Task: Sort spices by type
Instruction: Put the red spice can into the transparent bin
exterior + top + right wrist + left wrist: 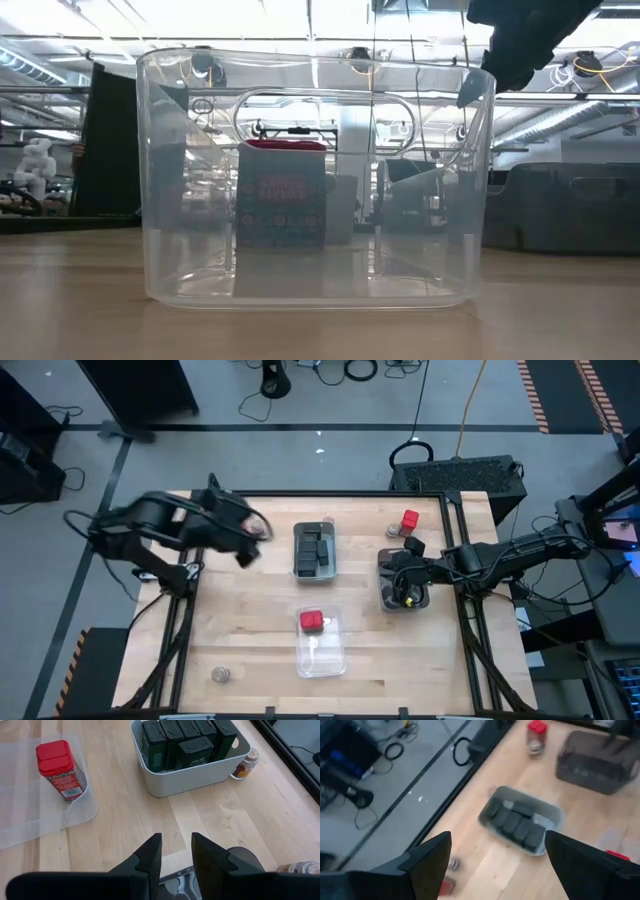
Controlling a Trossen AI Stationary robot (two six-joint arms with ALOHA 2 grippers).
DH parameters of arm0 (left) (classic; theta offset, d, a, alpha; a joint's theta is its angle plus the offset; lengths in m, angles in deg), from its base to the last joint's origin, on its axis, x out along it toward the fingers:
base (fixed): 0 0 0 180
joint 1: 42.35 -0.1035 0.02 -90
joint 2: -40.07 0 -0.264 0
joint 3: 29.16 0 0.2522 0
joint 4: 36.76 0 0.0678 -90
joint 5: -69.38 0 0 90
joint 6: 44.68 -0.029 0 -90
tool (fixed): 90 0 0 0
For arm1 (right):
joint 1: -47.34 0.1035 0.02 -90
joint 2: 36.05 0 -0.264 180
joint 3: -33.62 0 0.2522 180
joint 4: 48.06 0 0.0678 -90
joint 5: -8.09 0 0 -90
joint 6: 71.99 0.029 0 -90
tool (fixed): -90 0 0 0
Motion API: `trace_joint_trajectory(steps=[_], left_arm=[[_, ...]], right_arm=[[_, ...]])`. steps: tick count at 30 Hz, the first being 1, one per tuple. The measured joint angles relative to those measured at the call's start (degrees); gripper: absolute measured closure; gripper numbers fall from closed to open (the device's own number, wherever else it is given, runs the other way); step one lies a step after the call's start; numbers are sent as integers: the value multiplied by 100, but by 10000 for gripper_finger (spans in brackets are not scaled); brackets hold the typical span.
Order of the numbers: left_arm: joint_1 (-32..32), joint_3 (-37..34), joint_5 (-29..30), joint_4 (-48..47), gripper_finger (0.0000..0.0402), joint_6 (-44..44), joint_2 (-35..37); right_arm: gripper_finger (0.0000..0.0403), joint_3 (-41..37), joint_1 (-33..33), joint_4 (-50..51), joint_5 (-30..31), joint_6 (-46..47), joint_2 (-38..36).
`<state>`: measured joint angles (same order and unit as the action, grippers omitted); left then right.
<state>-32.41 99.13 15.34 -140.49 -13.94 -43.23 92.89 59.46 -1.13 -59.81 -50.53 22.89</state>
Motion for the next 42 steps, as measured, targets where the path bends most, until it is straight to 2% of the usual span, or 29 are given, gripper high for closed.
trace_joint_trajectory(steps=[5, 8, 12, 15, 19, 22, 25, 30, 34, 42], left_arm=[[-414, -1513, 260, -20, 75, 663, 1150], [-878, -2449, 369, -20, 75, 1697, 1608], [-1659, -3503, 352, -3, 75, 3062, 1799], [-2467, -4133, 263, 168, 75, 2626, 1802], [-3625, -4864, -728, 1201, 75, 1537, 1665], [-4417, -5214, -1371, 2117, 75, 848, 1576], [-5061, -5430, -1865, 2748, 75, 558, 1442], [-5868, -5646, -2025, 3120, 75, 647, 1135], [-6112, -5690, -2419, 3260, 75, 822, 765], [-6106, -5690, -2742, 3394, 75, 789, 64]], right_arm=[[314, 0, 0, -24, 0, 13, 0], [314, 0, -2, -60, 0, 13, 0], [314, 0, -2, -217, 0, -13, 0], [314, 0, -2, -298, 0, 18, 0], [314, 0, -2, -306, 0, 126, 0], [314, 0, -2, -304, 0, 178, 0], [314, 0, -2, -304, -117, 188, 0], [314, 0, -2, -299, -297, 188, 0], [314, 0, -2, -297, -297, 163, 0], [314, 0, -2, -295, -297, 125, 0]])
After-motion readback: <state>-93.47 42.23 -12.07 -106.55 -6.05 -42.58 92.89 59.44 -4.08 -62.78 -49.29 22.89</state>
